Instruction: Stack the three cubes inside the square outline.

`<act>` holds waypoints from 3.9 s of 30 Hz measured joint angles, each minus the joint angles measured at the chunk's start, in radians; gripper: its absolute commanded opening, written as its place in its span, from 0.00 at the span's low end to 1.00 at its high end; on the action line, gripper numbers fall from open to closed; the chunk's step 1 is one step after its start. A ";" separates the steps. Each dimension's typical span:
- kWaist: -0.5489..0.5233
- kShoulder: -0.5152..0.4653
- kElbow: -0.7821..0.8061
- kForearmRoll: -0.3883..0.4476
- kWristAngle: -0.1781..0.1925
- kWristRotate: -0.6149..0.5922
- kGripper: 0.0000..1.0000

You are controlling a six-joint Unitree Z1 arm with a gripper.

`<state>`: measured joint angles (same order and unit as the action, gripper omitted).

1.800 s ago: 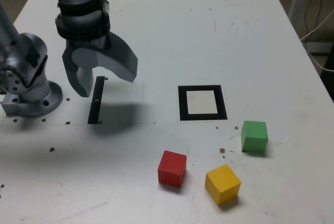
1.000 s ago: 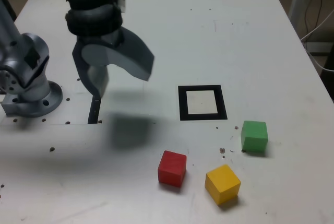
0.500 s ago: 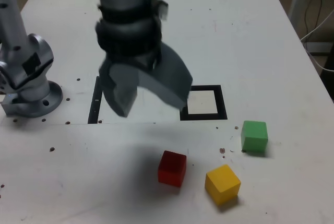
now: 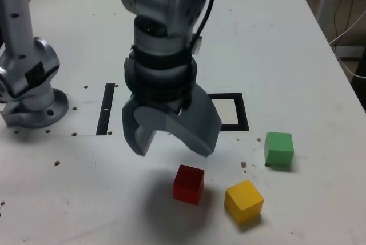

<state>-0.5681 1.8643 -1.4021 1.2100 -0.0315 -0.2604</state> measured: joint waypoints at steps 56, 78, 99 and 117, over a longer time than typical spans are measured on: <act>0.021 0.218 -0.079 -0.012 -0.028 0.080 0.50; 0.022 0.201 -0.074 -0.103 -0.063 0.083 0.24; 0.288 -0.008 -0.119 0.080 0.075 0.133 0.24; 0.431 0.063 -0.124 0.052 0.044 0.250 0.24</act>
<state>-0.1368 1.9273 -1.5259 1.2625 0.0125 -0.0106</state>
